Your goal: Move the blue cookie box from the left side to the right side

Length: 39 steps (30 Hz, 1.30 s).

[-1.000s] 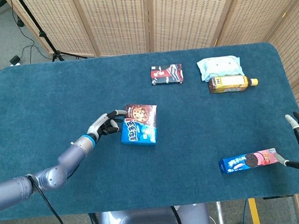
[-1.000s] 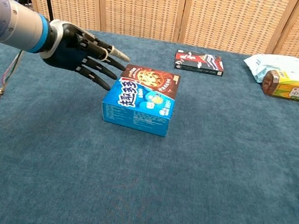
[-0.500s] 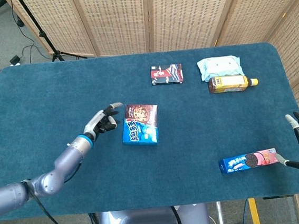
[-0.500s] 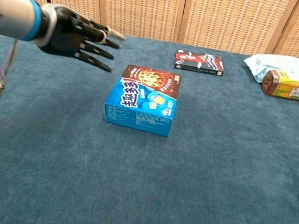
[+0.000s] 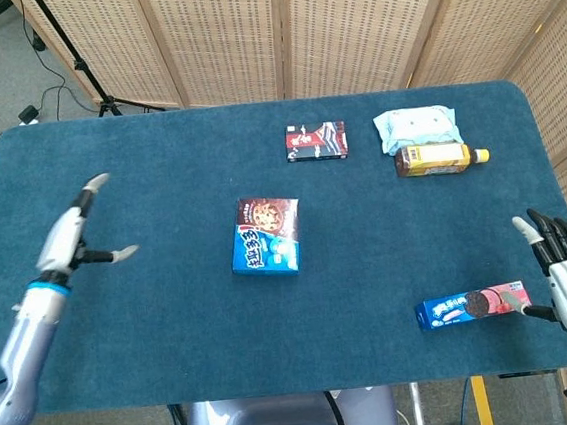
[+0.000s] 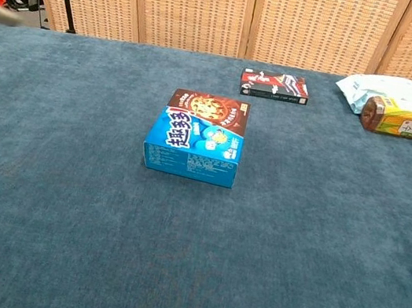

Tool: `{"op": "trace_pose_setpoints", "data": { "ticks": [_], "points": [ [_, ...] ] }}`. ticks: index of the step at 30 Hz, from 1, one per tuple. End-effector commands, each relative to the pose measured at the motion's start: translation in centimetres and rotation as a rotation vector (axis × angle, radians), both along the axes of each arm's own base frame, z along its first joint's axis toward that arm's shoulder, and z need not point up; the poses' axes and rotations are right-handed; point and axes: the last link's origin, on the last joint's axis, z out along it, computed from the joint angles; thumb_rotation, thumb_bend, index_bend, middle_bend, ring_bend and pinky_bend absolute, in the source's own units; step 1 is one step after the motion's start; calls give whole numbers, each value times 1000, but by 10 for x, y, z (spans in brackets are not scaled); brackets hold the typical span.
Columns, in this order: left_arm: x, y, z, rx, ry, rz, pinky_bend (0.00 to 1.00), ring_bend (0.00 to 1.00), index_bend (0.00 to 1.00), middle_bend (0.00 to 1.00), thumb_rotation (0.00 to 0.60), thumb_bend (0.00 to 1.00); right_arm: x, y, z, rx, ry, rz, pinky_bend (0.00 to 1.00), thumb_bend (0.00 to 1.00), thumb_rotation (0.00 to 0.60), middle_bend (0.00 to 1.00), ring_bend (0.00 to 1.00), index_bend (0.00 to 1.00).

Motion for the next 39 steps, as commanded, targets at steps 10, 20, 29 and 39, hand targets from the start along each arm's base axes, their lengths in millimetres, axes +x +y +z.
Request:
{"op": "trace_pose_setpoints", "data": {
  "ticks": [10,20,29,39],
  "points": [
    [-79,-95,47,165,292,156,0,0,0,0,600,0,93,-69,10,160,81,311,0,766,600,109,2,256],
    [-88,-127,63,185,349,235,0,0,0,0,600,0,168,-117,-38,304,294,499,44,1000,600,158,22,291],
    [-89,-123,61,153,356,245,0,0,0,0,600,0,240,-153,-107,400,344,636,57,1000,600,162,21,295],
    [-93,-116,56,125,368,279,0,0,0,0,600,0,300,-183,-173,483,318,630,161,1000,600,192,75,309]
  ]
}}
